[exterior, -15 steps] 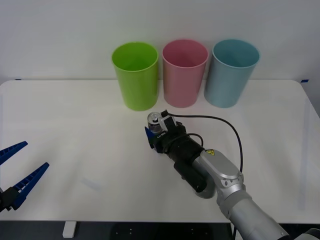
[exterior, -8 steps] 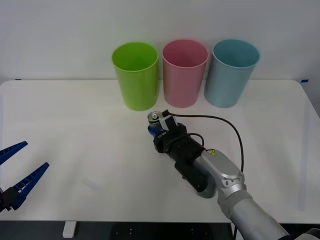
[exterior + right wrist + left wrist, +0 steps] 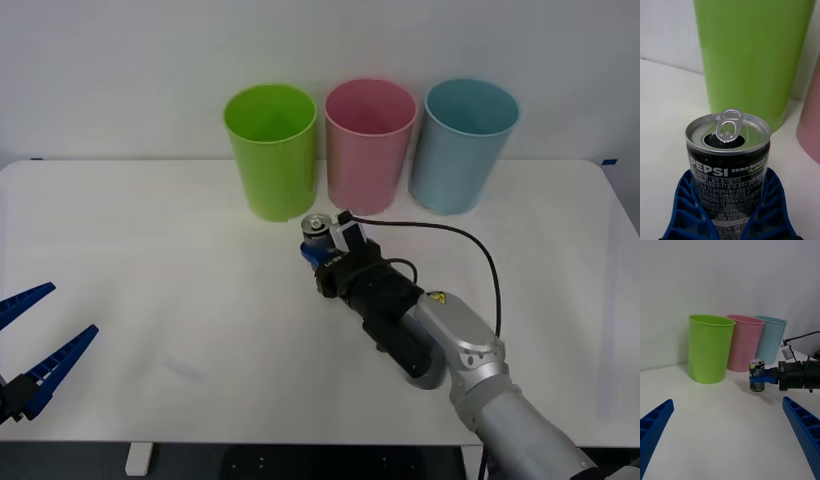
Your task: Grasp the object on the table and drop it into the matching bin: aluminum can to the light blue bin, PET bottle to the pink bin.
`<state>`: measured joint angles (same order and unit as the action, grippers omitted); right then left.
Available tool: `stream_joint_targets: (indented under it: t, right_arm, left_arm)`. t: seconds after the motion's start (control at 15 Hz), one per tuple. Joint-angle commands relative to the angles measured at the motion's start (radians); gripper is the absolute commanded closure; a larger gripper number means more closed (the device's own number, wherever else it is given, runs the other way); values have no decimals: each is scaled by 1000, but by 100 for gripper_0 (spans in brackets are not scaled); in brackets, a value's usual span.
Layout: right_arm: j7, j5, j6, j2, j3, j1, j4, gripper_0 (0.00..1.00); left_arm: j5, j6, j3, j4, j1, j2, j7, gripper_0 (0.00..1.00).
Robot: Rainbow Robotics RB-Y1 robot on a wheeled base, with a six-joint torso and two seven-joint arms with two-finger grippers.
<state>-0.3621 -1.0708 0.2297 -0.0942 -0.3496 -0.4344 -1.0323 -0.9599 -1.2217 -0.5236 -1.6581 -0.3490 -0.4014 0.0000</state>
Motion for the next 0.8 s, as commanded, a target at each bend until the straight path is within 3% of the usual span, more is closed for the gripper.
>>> stream_joint_targets:
  t: [0.07, 0.47, 0.8]
  right_arm:
    - [25, 43, 36, -53, 0, 29, -78, 100]
    - [210, 54, 53, -190, 21, 155, -348, 100]
    - [288, 61, 175, -262, 115, 180, -403, 100]
  left_arm:
    - [0, 0, 0, 0, 0, 0, 0, 0]
    - [0, 0, 0, 0, 0, 0, 0, 0]
    - [0, 0, 0, 0, 0, 0, 0, 0]
